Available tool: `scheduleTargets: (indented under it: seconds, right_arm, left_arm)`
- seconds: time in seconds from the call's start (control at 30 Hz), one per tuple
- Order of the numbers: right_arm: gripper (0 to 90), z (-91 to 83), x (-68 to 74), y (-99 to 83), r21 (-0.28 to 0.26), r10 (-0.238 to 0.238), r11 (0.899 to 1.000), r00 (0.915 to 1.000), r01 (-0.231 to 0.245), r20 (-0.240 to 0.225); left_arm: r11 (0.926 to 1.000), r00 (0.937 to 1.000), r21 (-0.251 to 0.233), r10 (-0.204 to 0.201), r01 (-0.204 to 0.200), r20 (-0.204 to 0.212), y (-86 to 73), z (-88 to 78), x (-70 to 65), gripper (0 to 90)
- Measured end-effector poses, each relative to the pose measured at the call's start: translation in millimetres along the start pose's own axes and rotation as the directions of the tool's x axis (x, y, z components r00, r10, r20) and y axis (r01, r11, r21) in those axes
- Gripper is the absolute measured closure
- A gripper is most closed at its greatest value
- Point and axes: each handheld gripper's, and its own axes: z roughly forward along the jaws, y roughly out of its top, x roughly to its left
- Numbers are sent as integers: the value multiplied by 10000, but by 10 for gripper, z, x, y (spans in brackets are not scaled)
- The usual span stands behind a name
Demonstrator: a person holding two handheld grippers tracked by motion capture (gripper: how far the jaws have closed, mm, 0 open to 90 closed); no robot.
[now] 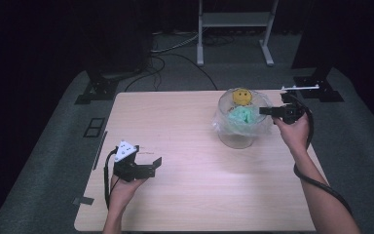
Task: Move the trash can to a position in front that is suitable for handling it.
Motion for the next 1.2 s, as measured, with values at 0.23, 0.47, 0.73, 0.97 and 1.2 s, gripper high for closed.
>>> scheduleTargets:
  seconds: [0.23,0.47,0.73,0.97,1.2]
  right_arm:
    - [624,91,204,3,38,-405,9992,9987,406,-313]
    - [624,218,516,19,229,-1102,9934,9915,1120,-693]
    - [620,336,874,-12,252,-1751,9835,9775,1792,-1174]
    - [619,435,1133,-41,287,-2127,9750,9633,2202,-1635]
    - [612,504,1355,-102,244,-2399,9678,9471,2506,-2132]
  left_arm:
    - [10000,10000,-80,-31,31,-42,20,-35,15,0]
    - [9999,10000,-165,21,-22,-38,45,-74,18,0]
    - [9991,10000,-432,-22,22,-12,93,-153,23,0]
    - [9983,10000,-579,-58,56,-28,130,-219,45,0]
    - [9977,10000,-669,-72,73,11,161,-254,36,0]
